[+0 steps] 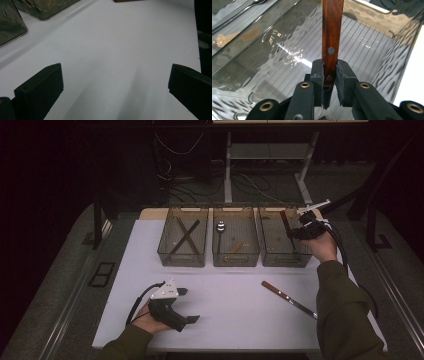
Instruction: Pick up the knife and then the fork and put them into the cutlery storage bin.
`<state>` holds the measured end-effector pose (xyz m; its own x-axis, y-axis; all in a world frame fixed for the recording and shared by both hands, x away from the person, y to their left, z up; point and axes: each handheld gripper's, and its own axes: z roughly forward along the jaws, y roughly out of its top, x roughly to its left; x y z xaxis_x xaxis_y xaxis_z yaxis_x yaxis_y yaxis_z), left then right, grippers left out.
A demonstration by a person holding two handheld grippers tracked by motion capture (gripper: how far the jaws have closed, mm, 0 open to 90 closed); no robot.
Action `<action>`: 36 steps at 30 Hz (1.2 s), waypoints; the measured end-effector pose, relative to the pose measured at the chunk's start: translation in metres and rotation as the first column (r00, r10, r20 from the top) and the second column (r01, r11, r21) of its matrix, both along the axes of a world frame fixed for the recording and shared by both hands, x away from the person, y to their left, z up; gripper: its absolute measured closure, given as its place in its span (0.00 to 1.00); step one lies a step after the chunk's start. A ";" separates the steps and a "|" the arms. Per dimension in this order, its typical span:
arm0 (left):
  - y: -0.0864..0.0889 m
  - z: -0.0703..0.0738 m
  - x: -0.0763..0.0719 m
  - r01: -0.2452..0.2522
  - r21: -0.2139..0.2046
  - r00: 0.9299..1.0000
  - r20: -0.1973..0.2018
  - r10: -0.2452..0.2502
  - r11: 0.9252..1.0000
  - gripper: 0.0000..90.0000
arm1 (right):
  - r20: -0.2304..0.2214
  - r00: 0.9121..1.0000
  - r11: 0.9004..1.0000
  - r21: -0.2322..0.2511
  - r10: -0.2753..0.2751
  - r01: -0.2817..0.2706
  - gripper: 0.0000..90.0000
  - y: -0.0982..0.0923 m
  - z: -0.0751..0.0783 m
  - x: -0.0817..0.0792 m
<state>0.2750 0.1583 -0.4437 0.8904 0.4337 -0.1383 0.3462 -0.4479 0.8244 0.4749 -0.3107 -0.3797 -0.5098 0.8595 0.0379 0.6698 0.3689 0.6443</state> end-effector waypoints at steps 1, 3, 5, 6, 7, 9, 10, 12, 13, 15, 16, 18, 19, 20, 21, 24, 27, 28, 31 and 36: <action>0.000 0.000 0.000 0.001 0.001 1.000 -0.001 -0.001 1.000 0.00 | -0.003 1.000 1.000 0.002 -0.001 0.001 0.86 0.000 -0.001 0.000; 0.000 0.000 0.000 0.001 0.000 1.000 0.000 -0.001 1.000 0.00 | -0.013 1.000 1.000 0.006 0.002 -0.002 0.84 0.001 -0.002 0.001; 0.000 0.000 0.000 -0.001 -0.004 1.000 -0.001 0.001 1.000 0.00 | -0.012 1.000 1.000 -0.011 -0.004 0.004 0.72 0.004 -0.002 0.002; 0.000 0.000 -0.001 -0.001 -0.004 1.000 -0.001 0.001 1.000 0.00 | -0.013 1.000 1.000 -0.006 -0.005 0.005 0.68 0.004 -0.002 0.002; 0.000 0.000 0.000 -0.001 -0.004 1.000 0.000 0.001 1.000 0.00 | -0.007 1.000 1.000 0.000 -0.005 0.005 0.65 0.004 -0.002 0.002; 0.000 0.000 -0.001 0.001 -0.003 1.000 0.001 -0.001 1.000 0.00 | 0.008 1.000 1.000 0.019 -0.021 0.021 0.59 0.003 0.000 -0.001; 0.000 0.000 -0.001 0.001 -0.003 1.000 0.001 -0.001 1.000 0.00 | 0.012 1.000 0.999 0.028 -0.020 0.019 0.57 0.001 0.001 -0.002; 0.000 0.001 -0.001 0.003 -0.001 1.000 0.002 -0.003 1.000 0.00 | 0.013 1.000 0.999 0.047 -0.022 0.021 0.52 0.000 0.004 -0.004; 0.000 0.001 -0.001 0.003 -0.001 1.000 0.002 -0.003 1.000 0.00 | 0.015 1.000 0.998 0.056 -0.015 0.014 0.51 0.000 0.006 -0.007; 0.000 0.000 -0.001 0.001 -0.002 1.000 0.001 -0.001 1.000 0.00 | 0.024 1.000 0.997 0.071 -0.002 0.000 0.51 -0.001 0.011 -0.013; 0.000 0.001 -0.001 0.001 -0.001 1.000 0.002 -0.001 1.000 0.00 | 0.026 1.000 0.996 0.088 0.010 -0.013 0.50 -0.001 0.015 -0.019; 0.000 0.000 -0.001 0.002 0.000 1.000 0.004 -0.002 1.000 0.00 | 0.033 0.999 0.993 0.113 0.025 -0.029 0.51 -0.002 0.020 -0.028; 0.000 0.000 -0.001 0.001 0.001 1.000 0.004 -0.001 1.000 0.00 | 0.043 0.998 0.991 0.125 0.035 -0.040 0.50 -0.003 0.021 -0.034; 0.000 0.000 -0.001 0.002 0.002 1.000 0.005 -0.002 1.000 0.00 | 0.048 0.998 0.990 0.135 0.039 -0.045 0.50 -0.003 0.022 -0.038; 0.000 0.001 -0.001 0.003 0.004 1.000 0.006 -0.003 1.000 0.00 | 0.053 0.998 0.989 0.140 0.046 -0.053 0.49 -0.003 0.024 -0.044; 0.000 0.001 -0.001 0.004 0.008 1.000 0.007 -0.004 1.000 0.00 | 0.066 0.996 0.989 0.127 0.066 -0.074 0.45 -0.003 0.025 -0.058; 0.000 0.001 -0.001 0.004 0.009 1.000 0.007 -0.004 1.000 0.00 | 0.065 0.994 0.988 0.121 0.090 -0.097 0.45 -0.002 0.026 -0.074; 0.000 0.001 -0.001 0.004 0.009 1.000 0.007 -0.004 1.000 0.00 | 0.065 0.993 0.987 0.125 0.096 -0.103 0.45 -0.001 0.026 -0.079; 0.000 0.001 -0.001 0.004 0.010 1.000 0.008 -0.004 1.000 0.00 | 0.056 0.992 0.984 0.130 0.115 -0.122 0.44 0.000 0.024 -0.092; 0.000 0.001 -0.002 0.004 0.012 1.000 0.007 -0.004 1.000 0.00 | 0.029 0.988 0.983 0.108 0.150 -0.152 0.44 0.003 0.017 -0.111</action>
<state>0.2734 0.1578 -0.4430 0.8928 0.4321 -0.1268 0.3389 -0.4592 0.8211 0.3639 -0.3074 -0.3625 -0.6348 0.7640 0.1153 0.5978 0.3912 0.6997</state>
